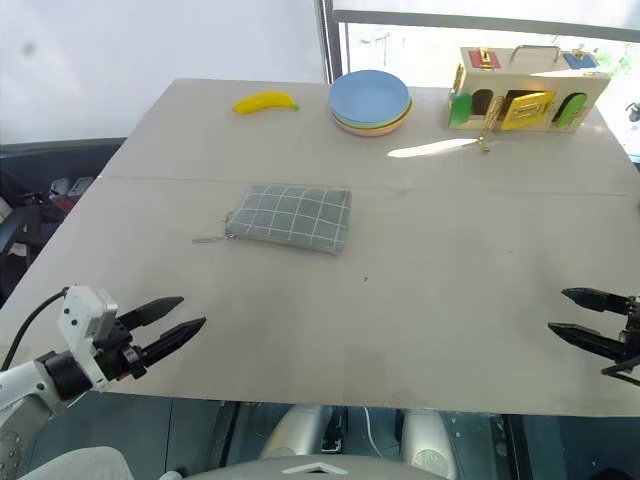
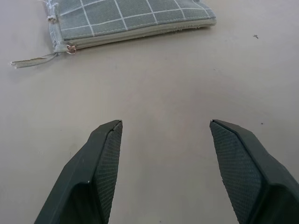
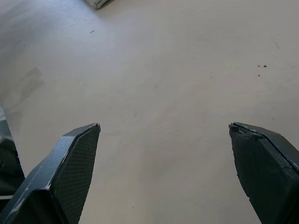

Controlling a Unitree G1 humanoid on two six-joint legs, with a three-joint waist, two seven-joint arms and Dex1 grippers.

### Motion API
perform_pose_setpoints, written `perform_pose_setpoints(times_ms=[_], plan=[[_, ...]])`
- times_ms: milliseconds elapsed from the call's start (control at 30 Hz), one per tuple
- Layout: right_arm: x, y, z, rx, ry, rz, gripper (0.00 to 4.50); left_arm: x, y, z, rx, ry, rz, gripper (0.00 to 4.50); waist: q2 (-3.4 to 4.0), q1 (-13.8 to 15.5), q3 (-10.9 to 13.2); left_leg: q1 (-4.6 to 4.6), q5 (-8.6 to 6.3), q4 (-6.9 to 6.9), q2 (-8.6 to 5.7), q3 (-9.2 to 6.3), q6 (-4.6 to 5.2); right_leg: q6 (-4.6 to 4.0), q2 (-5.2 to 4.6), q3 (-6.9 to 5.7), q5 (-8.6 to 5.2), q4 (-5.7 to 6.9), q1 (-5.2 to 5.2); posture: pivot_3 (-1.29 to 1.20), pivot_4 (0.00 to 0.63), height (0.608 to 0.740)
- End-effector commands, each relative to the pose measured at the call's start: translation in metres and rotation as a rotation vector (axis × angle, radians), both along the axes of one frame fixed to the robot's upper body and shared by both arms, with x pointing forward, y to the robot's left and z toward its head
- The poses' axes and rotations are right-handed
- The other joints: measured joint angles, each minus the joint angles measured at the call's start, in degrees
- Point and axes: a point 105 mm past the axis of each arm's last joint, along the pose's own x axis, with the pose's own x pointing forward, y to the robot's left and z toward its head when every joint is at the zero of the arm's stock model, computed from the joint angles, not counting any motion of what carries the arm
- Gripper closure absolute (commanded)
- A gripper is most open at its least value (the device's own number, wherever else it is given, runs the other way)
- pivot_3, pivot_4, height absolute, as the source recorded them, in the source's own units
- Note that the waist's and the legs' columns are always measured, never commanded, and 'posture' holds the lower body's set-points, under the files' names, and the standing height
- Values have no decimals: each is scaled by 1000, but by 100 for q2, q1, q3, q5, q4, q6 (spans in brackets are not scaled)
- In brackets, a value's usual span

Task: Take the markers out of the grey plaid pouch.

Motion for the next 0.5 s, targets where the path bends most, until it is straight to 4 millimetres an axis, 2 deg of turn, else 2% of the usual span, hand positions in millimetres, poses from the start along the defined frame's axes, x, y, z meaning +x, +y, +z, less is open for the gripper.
perform_pose_setpoints(times_ms=[33,500], plan=[[0,0,15,6,-52,48,0,3,-1,10,21,-37,-14,1418,0,3,0,0,0,0,0,0,0,0,0,0,0,0,0,0,150,740],[4,4,15,21,-85,53,0,7,2,12,37,-39,7,1418,0,2,2,2,1,0,0,0,-1,0,0,0,0,2,1,0,150,740]])
